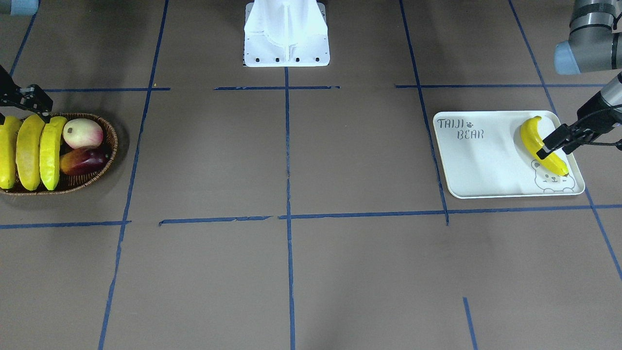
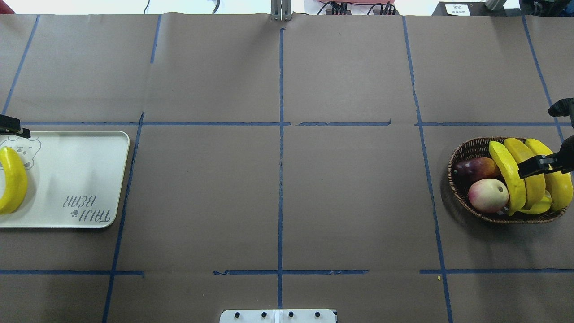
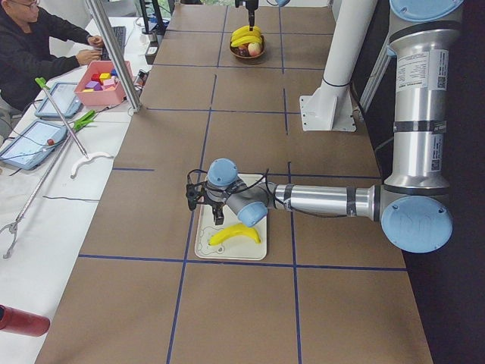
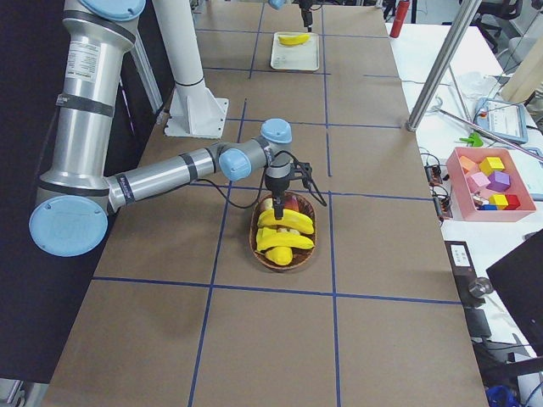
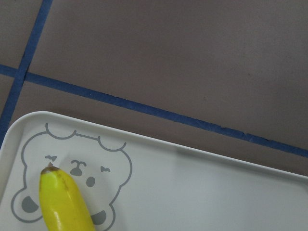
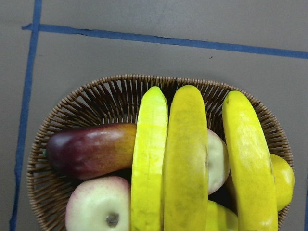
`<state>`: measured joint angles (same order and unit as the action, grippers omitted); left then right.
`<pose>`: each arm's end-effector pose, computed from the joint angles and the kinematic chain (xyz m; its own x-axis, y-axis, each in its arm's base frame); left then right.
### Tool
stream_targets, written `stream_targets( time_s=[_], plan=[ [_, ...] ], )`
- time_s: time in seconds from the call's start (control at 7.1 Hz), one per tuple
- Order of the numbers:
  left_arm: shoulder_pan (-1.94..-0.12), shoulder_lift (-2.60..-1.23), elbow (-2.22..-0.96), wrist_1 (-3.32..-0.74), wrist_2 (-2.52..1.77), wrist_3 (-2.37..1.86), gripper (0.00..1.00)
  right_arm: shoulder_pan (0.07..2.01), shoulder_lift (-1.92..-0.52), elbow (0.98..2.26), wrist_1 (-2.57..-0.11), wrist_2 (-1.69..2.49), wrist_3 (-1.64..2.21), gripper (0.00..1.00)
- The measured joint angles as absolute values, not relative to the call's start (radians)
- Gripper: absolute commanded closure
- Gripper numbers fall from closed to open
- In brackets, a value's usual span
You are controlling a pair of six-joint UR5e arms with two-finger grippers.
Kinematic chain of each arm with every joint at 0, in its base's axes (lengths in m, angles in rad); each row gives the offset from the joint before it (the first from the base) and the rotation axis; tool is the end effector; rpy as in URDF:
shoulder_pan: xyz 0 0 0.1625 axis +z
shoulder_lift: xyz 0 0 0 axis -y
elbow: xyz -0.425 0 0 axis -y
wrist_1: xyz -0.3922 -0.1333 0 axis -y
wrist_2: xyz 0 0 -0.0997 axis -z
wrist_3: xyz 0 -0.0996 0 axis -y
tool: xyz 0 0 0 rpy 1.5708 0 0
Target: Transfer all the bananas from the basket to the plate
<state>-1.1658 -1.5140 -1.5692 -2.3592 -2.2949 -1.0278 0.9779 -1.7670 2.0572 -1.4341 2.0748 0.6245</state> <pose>0.1318 -0.4782 0.5988 0.5172 -0.2241 -0.8260 0.2887 0.9542 -0.0781 -0.1639 -0.3958 0.5052 0.7959 -0.0901 0.5987 0.0533 0.9955 0.0789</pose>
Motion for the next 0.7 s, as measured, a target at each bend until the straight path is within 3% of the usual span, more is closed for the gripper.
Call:
stream_targets(
  time_s=[0.28, 0.7],
  plan=[
    [-1.166, -1.515, -1.569, -2.359, -2.295, -1.028, 0.01, 0.957, -1.765, 2.042, -1.436, 2.071, 0.624, 0.17],
    [-1.164, -1.516, -1.568, -2.359, -2.296, -1.026, 0.01, 0.94, -1.764, 2.022, -1.437, 2.07, 0.623, 0.31]
  ],
)
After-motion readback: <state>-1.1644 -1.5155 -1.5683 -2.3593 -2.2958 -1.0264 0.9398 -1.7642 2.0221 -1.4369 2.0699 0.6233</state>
